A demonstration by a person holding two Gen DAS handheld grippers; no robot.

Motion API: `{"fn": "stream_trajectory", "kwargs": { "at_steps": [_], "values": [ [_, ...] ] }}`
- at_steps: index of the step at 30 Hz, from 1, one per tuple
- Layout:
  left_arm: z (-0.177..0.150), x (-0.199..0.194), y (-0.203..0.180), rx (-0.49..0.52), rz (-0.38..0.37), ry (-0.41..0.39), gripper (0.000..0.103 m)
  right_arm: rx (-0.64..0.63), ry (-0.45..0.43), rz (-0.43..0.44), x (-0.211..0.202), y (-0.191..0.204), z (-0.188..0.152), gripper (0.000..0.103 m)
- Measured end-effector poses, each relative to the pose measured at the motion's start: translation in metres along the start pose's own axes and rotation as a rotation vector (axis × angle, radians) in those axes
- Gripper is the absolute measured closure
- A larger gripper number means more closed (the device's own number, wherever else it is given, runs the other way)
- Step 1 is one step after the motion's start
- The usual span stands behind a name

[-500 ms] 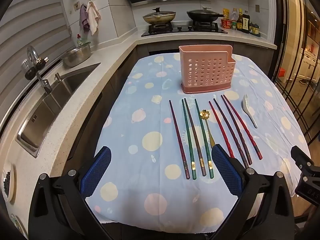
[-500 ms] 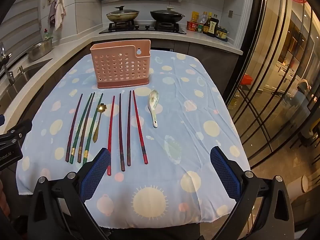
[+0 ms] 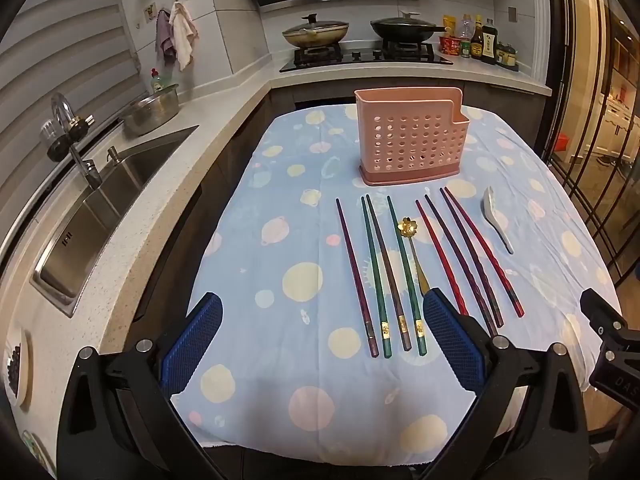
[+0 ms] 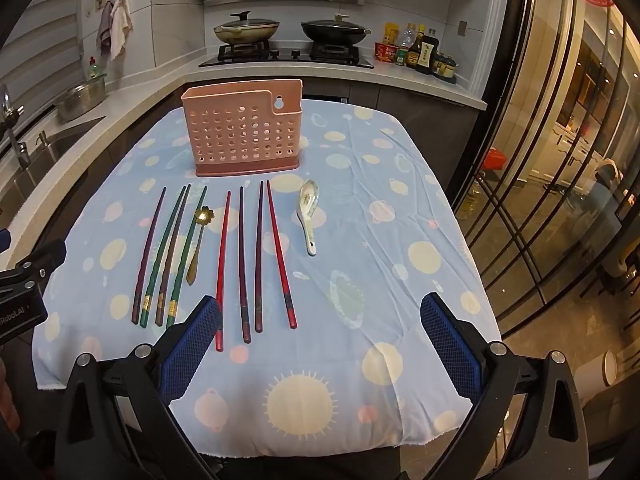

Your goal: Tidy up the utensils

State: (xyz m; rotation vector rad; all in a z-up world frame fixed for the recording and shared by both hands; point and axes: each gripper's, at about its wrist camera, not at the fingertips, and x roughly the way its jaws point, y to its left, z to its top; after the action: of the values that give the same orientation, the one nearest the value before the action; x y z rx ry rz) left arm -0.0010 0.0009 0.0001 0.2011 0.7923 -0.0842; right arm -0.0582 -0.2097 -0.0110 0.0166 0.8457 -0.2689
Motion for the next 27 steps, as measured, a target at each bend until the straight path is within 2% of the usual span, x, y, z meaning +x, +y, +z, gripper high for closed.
{"fn": "stream_trajectory", "kwargs": {
  "at_steps": [27],
  "values": [
    [0.0001,0.0011,-0.0088,0.010,-0.003,0.002,0.007,0.001,0.002,0.001,0.0010,0.0001,-0.0011,0.007]
  ]
}}
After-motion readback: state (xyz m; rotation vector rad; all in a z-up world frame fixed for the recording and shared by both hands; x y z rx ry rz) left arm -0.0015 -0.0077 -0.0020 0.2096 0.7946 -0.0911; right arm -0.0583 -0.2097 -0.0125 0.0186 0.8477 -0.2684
